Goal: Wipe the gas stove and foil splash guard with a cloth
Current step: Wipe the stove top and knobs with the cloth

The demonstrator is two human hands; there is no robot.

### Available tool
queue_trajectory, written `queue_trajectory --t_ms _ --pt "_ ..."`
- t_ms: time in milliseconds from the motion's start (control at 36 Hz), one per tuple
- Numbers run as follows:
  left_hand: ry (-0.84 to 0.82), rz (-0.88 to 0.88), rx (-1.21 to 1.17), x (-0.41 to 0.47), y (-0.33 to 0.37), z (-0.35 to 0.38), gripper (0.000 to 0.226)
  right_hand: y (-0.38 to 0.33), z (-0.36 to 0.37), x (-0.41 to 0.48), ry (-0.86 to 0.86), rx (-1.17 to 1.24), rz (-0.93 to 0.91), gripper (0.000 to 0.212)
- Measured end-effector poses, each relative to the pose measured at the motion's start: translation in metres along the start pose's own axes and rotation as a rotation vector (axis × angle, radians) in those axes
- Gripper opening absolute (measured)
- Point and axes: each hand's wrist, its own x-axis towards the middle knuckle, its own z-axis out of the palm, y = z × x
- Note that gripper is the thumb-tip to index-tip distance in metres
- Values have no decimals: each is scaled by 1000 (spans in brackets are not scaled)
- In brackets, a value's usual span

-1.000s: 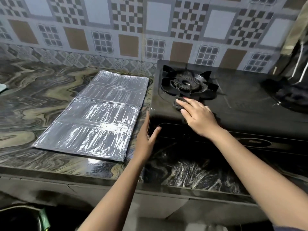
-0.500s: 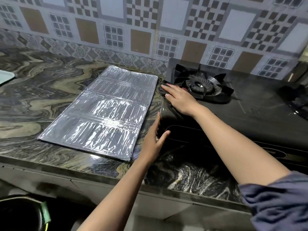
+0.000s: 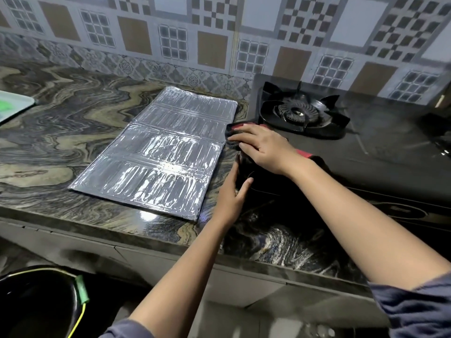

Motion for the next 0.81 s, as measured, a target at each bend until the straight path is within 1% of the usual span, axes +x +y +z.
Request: queue_trajectory --t_ms 139,306,417,500,667,806 --pt "43 31 -7 -1 -1 4 60 -4 7 -22 144 -176 -59 45" --pt "64 29 1 0 -2 6 59 1 19 -38 303 -299 -103 43" --pt "70 53 16 0 -3 7 59 8 27 -48 357 -388 -106 46" --pt "67 53 11 0 -5 6 60 14 24 -58 374 -378 -59 47" --pt "83 71 -2 -1 -4 9 61 25 8 -83 379 -292 92 48" --pt "89 54 -21 -2 -3 12 63 40 4 -100 476 -284 186 42"
